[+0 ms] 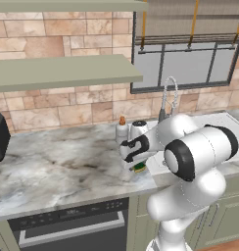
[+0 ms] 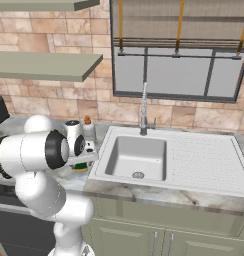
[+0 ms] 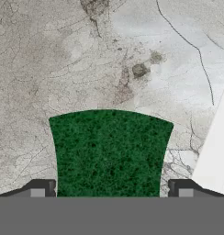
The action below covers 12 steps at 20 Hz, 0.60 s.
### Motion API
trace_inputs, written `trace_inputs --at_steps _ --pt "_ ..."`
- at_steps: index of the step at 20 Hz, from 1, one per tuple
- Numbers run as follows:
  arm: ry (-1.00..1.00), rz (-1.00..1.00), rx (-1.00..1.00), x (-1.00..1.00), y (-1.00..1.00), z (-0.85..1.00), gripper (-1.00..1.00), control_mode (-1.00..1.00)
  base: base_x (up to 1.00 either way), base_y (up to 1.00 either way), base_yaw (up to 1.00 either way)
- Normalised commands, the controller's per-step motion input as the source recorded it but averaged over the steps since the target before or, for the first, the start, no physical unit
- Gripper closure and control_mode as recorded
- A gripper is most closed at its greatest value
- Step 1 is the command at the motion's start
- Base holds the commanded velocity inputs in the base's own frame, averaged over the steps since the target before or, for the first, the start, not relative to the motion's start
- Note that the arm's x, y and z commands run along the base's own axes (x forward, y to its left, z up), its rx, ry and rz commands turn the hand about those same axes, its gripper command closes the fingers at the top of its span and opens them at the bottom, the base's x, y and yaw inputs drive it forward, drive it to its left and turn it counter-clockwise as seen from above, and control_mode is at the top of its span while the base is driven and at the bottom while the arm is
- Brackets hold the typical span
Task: Restock the sink supplies by placing the sponge and soap dispenser on the counter and next to the sink. Make sure the soap dispenser is upright.
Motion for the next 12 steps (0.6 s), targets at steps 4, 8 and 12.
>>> trace_inputs --at_steps 4,8,12 --pt "-0.12 -0.02 0.00 -0.28 0.00 0.53 -1.00 -1.00 0.00 0.00 0.00" --pt "-0.17 -0.03 0.00 -0.49 0.00 0.85 -1.00 -1.00 0.00 0.00 0.00" --pt "-0.20 -0.08 0.00 -0.64 0.00 0.76 -1.00 -1.00 0.00 0.00 0.00"
